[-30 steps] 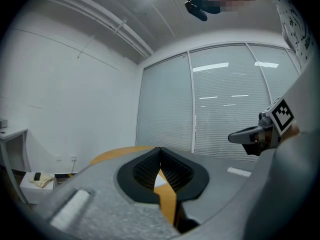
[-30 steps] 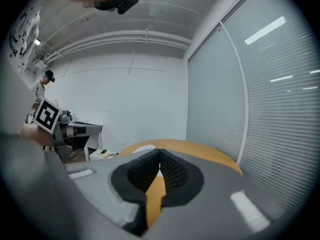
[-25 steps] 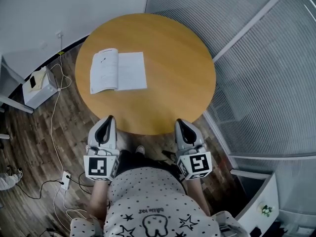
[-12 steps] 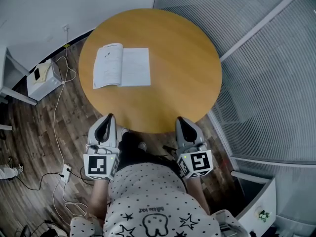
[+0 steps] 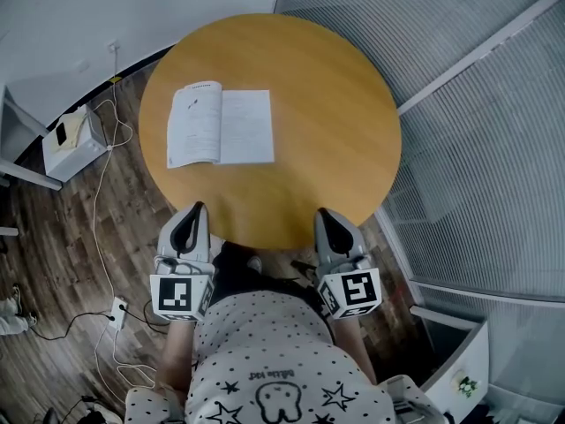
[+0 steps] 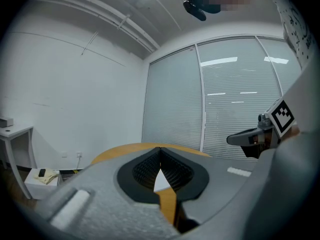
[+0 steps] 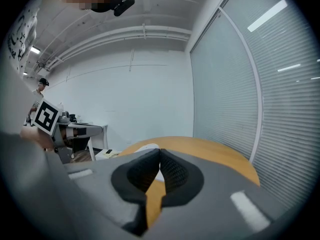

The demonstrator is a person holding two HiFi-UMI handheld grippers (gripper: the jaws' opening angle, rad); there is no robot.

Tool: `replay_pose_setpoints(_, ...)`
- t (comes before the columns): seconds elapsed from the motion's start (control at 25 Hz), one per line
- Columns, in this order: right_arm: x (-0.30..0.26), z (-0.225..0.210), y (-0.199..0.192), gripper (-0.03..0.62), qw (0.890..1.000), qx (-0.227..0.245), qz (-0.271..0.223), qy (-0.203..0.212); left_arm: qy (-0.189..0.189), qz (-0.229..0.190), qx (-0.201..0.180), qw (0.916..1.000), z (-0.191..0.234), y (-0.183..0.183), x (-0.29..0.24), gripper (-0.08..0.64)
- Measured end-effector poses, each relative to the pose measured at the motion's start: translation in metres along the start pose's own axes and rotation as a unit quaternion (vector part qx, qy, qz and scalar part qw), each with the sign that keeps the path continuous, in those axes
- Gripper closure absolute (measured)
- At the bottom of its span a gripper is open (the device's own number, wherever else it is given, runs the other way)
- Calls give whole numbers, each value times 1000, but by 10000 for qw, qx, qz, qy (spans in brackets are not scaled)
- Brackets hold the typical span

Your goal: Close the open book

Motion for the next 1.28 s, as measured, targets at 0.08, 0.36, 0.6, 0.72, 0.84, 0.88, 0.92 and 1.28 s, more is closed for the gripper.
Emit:
replay_pose_setpoints(0.08,-15,2,4,588,10000,2,9,-34,-40,15,16,10000,12,-1,-10,551)
replay_pose_setpoints(0.36,-62,19,34,588,9999,15,-38,-129,-264,73,6,9996,60,12,-48,551)
replay_pose_setpoints(0.6,-85,23,33,588,9992,-76,84,-386,-481,180,72,9987,85,7,-75,551)
replay_pose_setpoints(0.72,-92,24,27,588,9986,-137,214,-473,-536,308,175,9979,93,-2,-83,551)
replay_pose_setpoints(0.84,-95,24,23,588,9978,-203,313,-548,-561,455,152,9973,97,-7,-87,551)
replay_pose_setpoints(0.88,-96,24,23,588,9977,-207,329,-558,-556,496,122,9971,98,-8,-89,551)
replay_pose_setpoints(0.92,-98,24,24,588,9977,-202,338,-560,-557,526,97,9970,98,-9,-90,551)
replay_pose_setpoints(1.28,-113,21,31,588,9987,-106,318,-380,-375,552,272,9974,102,-13,-92,551)
Point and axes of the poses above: the fingertips, and each gripper's own axes: x backward along the fingers, z to its left, y out of its top, the point moved 8 cm from there along x, backward along the fingers, and after that the axes turned 2 degrees about -x, right-handed, at the moved point
